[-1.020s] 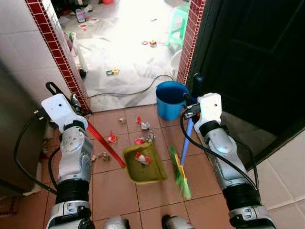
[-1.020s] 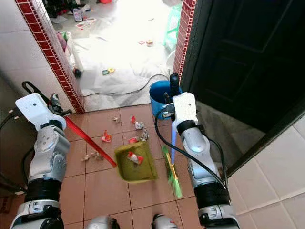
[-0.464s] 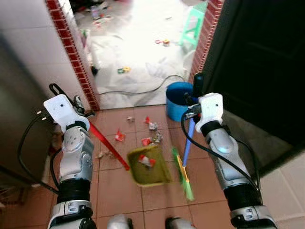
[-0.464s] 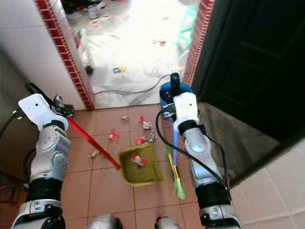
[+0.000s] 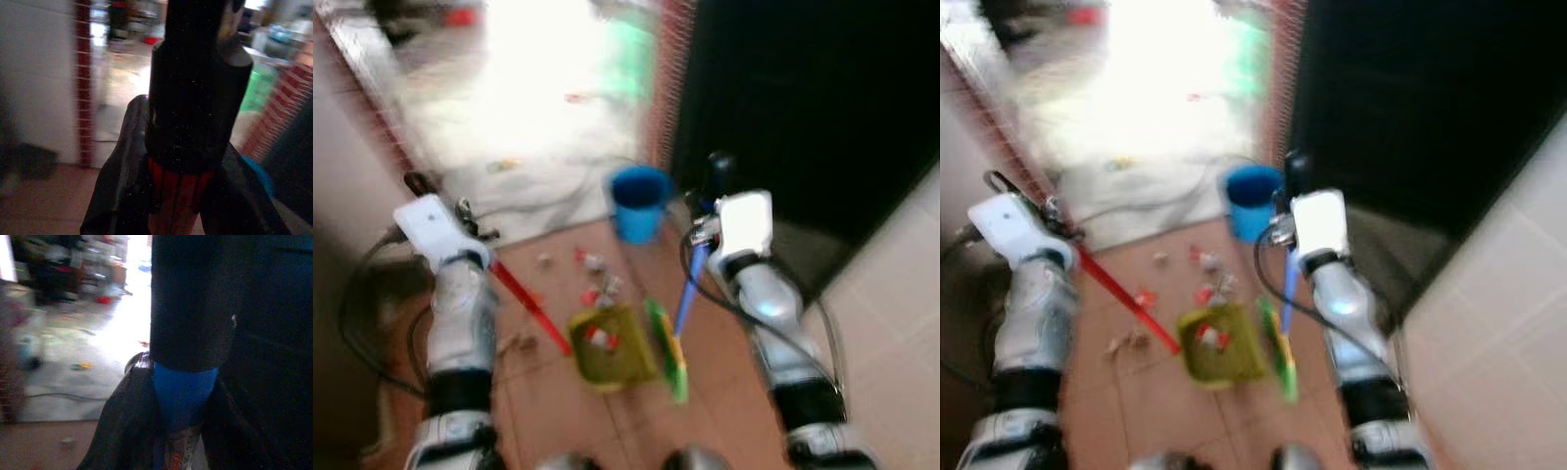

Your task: Sweep floor

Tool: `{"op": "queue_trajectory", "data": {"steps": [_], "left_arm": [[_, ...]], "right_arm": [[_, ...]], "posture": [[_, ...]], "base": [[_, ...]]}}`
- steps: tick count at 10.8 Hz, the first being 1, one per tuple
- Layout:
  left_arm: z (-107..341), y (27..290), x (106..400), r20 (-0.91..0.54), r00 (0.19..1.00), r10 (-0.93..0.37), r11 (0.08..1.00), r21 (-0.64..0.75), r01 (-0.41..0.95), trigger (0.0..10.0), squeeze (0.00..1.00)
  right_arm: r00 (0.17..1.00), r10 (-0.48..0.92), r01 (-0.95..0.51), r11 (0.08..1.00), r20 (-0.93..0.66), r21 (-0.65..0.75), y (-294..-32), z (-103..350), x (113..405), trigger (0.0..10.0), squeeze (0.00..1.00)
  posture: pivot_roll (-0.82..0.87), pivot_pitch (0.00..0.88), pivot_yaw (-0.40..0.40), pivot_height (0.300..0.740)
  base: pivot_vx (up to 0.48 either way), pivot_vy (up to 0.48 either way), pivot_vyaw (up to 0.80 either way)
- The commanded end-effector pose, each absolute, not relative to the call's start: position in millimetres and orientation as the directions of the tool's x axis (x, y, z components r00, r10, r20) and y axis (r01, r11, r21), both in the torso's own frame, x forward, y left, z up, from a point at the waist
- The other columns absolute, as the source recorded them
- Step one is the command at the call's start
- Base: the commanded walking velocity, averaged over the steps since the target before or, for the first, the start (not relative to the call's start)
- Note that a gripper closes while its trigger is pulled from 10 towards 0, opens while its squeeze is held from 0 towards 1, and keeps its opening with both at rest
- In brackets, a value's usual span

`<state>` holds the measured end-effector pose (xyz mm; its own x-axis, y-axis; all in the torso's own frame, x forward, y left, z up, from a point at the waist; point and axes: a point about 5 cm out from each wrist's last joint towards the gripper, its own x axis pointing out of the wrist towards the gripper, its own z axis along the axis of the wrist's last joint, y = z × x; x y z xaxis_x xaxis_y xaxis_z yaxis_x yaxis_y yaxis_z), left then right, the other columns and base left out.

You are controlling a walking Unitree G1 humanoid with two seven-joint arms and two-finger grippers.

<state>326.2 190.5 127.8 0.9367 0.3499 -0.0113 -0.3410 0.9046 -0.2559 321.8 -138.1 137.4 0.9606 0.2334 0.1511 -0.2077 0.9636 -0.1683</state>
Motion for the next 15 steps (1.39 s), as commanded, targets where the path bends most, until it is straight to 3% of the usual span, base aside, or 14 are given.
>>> {"op": "queue_trajectory", "data": {"steps": [1, 3, 15], "left_arm": [[145.2, 195.4, 328.6, 0.057, 0.93, 0.364, 0.895, -0.296, -0.333, 10.0, 0.0], [145.2, 195.7, 328.5, 0.058, 0.929, 0.365, 0.897, -0.288, -0.335, 10.0, 0.0], [150.5, 194.5, 327.1, 0.078, 0.948, 0.308, 0.921, -0.276, -0.277, 10.0, 0.0]], "right_arm": [[0.949, 0.25, -0.212, 0.956, 0.19, -0.202, -134.3, 147.2, 323.6, 10.0, 0.0], [0.949, 0.252, -0.214, 0.956, 0.191, -0.203, -133.1, 146.8, 323.6, 10.0, 0.0], [0.957, 0.233, -0.2, 0.961, 0.173, -0.19, -128.8, 136.1, 313.3, 10.0, 0.0]], "posture": [[-0.1, 0.0, 0.058, 0.74], [-0.1, 0.0, 0.058, 0.74], [-0.08, 0.021, 0.095, 0.74]], "base": [[0.0, 0.394, -0.8], [0.0, 0.322, -0.32], [0.0, 0.0, 0.0]]}}
